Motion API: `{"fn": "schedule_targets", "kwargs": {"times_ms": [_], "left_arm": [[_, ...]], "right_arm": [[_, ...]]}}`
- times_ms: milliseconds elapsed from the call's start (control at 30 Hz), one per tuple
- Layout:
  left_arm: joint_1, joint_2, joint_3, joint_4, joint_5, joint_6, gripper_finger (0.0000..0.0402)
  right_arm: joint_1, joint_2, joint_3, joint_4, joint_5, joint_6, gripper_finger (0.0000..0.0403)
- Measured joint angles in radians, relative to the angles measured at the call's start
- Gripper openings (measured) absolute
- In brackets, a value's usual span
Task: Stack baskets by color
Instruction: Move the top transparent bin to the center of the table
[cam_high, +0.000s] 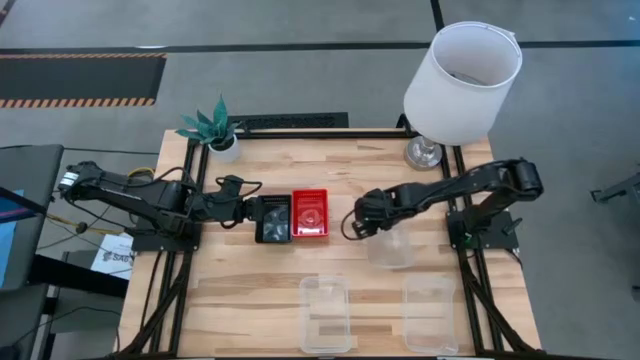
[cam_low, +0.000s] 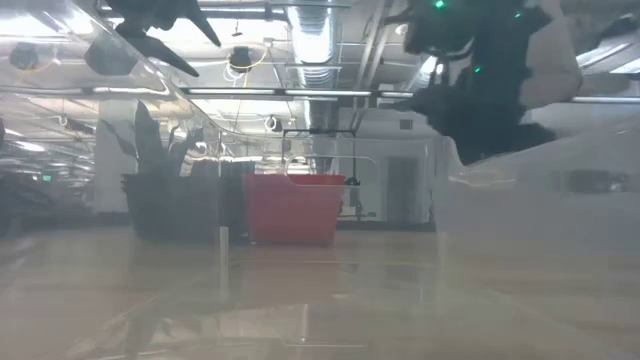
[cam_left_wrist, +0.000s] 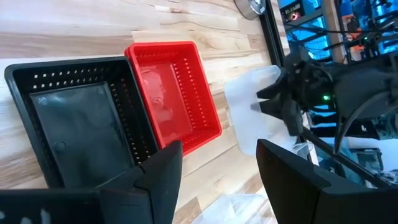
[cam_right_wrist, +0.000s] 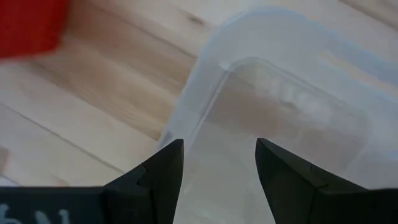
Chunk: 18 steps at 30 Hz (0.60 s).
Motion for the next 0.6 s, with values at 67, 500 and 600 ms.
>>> {"fn": "schedule_targets", "kwargs": {"times_ms": [67, 500, 600], "left_arm": [[0.000, 0.000, 0.000, -0.001, 0.000, 0.000, 0.0193], [0.000, 0.000, 0.000, -0.005, 0.010, 0.028, 0.0193], [0.000, 0.000, 0.000, -0.005, 0.010, 0.029, 0.0193]], "right_arm": [[-0.024, 0.015, 0.000, 0.050, -0.001, -0.019, 0.0221], [-0.224, 0.037, 0.001, 0.265, -0.026, -0.205, 0.0221], [-0.245, 0.037, 0.001, 0.333, -0.034, -0.260, 0.0221]]}}
